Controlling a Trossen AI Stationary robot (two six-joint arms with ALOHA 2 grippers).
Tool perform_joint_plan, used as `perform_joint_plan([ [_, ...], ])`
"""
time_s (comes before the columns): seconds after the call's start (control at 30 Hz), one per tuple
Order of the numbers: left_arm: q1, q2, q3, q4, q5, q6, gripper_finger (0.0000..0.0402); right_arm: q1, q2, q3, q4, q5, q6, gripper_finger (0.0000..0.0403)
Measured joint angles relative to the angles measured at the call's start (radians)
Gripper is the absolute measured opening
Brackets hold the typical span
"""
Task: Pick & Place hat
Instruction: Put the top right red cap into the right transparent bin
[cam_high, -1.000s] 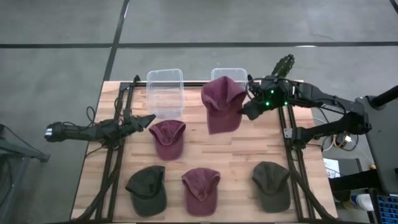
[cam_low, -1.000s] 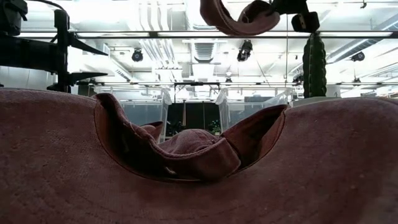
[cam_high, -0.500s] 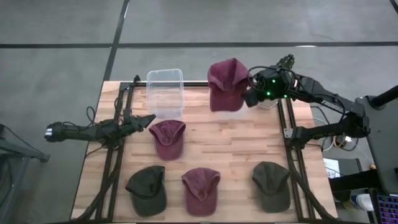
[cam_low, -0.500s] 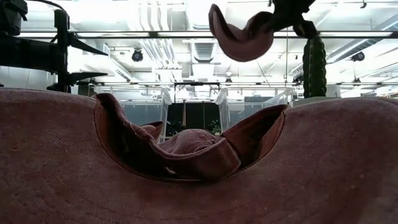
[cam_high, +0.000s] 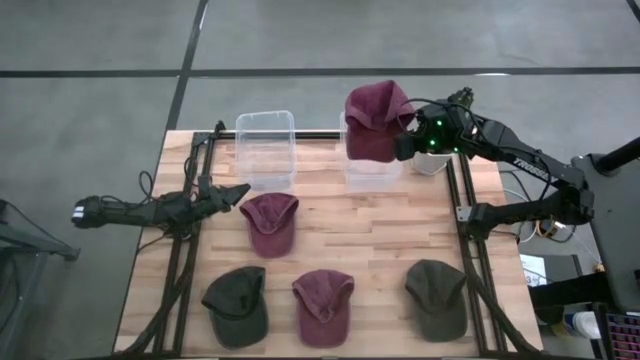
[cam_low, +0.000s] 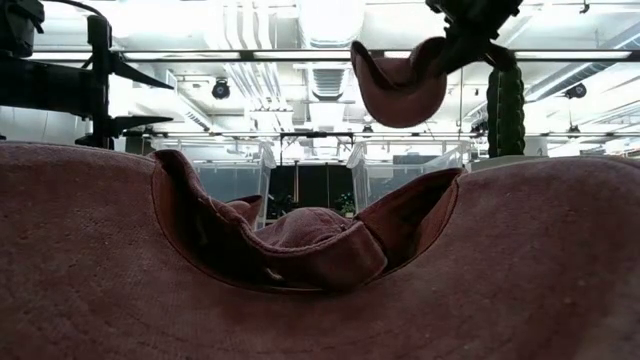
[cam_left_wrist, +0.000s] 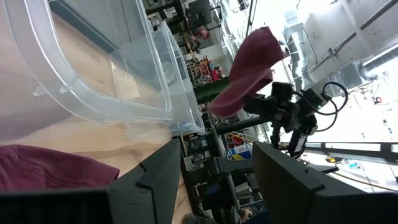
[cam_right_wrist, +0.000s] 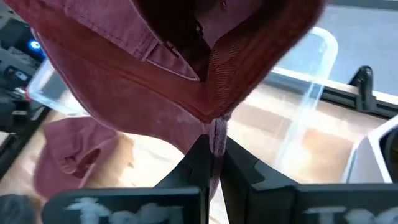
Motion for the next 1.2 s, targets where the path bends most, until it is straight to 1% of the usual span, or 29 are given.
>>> perform_joint_plan([
  [0.2,0.0,0.0,0.0,0.0,0.0,0.0,0.0193,-0.017,0.0,-0.043,0.027,-0.001,0.007,0.0013],
  [0.33,0.0,0.0,0.0,0.0,0.0,0.0,0.0193,-0.018,0.0,-0.093,0.11,-0.001,0.007,0.0013],
  [0.43,0.0,0.0,0.0,0.0,0.0,-0.006,0.0193,-0.017,0.0,-0.136,0.141,-0.001,0.007,0.0013],
  [0.73,0.0,0.0,0.0,0.0,0.0,-0.024,0.0193,-0.038,0.0,-0.237,0.158,0.002,0.053,0.0013],
  [0.97,0.0,0.0,0.0,0.0,0.0,-0.029,0.0193,-0.04,0.0,-0.272,0.192,-0.002,0.064,0.0013],
  [1.2,0.0,0.0,0.0,0.0,0.0,-0.029,0.0193,-0.04,0.0,-0.277,0.218,-0.004,0.064,0.0013],
])
